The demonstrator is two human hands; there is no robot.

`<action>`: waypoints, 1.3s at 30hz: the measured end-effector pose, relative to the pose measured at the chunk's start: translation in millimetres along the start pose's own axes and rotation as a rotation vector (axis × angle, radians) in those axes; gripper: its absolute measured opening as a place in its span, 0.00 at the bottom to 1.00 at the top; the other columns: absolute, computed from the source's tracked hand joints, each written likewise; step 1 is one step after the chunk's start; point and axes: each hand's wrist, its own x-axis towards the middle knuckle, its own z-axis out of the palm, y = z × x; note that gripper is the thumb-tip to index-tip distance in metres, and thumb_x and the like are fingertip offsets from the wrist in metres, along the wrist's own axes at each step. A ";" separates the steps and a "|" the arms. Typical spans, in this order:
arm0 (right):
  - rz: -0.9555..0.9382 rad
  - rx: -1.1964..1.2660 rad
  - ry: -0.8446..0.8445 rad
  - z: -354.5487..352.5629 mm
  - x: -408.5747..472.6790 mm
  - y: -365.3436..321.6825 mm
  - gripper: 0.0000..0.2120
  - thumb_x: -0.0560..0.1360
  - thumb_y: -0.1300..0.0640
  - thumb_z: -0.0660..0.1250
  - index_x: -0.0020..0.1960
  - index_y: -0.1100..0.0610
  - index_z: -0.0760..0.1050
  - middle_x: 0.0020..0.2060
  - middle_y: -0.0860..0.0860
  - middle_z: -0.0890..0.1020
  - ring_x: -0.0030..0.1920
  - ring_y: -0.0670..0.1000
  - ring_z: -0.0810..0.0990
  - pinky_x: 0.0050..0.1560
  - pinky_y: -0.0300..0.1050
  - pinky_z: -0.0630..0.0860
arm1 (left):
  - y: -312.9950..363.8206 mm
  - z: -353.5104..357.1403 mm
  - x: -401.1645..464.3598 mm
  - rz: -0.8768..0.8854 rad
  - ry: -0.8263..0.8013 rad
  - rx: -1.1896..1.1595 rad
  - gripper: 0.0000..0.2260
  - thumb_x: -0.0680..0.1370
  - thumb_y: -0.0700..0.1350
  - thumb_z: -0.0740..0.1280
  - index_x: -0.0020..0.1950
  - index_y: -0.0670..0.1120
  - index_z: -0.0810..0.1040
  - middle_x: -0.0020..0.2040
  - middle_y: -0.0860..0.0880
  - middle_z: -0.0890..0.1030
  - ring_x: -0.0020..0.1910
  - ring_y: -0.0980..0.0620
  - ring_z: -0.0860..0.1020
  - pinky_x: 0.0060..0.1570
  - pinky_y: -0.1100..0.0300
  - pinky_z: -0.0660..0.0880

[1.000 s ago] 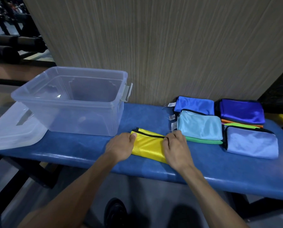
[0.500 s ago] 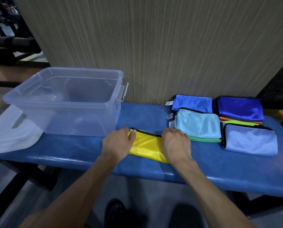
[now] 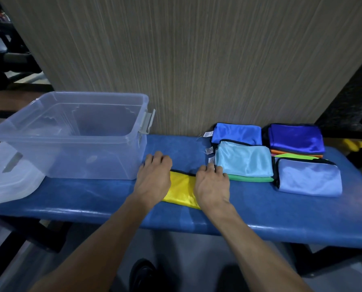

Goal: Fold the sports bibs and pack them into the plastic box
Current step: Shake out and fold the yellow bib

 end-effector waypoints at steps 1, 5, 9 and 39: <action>0.002 0.004 0.014 0.0 -1.2 0.5 0.15 0.81 0.63 0.53 0.66 0.61 0.70 0.63 0.57 0.74 0.62 0.59 0.73 0.58 0.51 0.71 | 1.1 1.9 -0.1 0.091 0.016 -0.008 0.11 0.83 0.42 0.58 0.61 0.46 0.77 0.61 0.47 0.75 0.59 0.43 0.71 0.53 0.48 0.71; 0.009 0.065 0.054 1.1 -3.2 2.5 0.17 0.79 0.64 0.49 0.64 0.60 0.71 0.61 0.57 0.77 0.61 0.59 0.75 0.54 0.51 0.73 | -4.4 14.5 -1.9 0.259 -0.183 -0.075 0.29 0.82 0.60 0.43 0.71 0.52 0.76 0.64 0.55 0.75 0.61 0.49 0.71 0.61 0.49 0.69; 0.047 0.287 0.103 4.4 -7.7 9.2 0.11 0.81 0.60 0.57 0.58 0.60 0.75 0.55 0.57 0.81 0.57 0.61 0.78 0.43 0.50 0.70 | -15.1 23.7 1.3 0.203 -0.117 -0.230 0.32 0.80 0.63 0.44 0.68 0.53 0.80 0.56 0.56 0.75 0.56 0.51 0.72 0.60 0.48 0.69; 0.344 1.569 0.017 24.1 -22.5 36.2 0.10 0.78 0.55 0.73 0.40 0.59 0.82 0.30 0.45 0.77 0.33 0.42 0.73 0.37 0.32 0.72 | -18.1 28.9 -15.2 0.224 -0.063 -0.323 0.28 0.82 0.61 0.47 0.67 0.51 0.81 0.51 0.60 0.70 0.53 0.55 0.69 0.59 0.57 0.68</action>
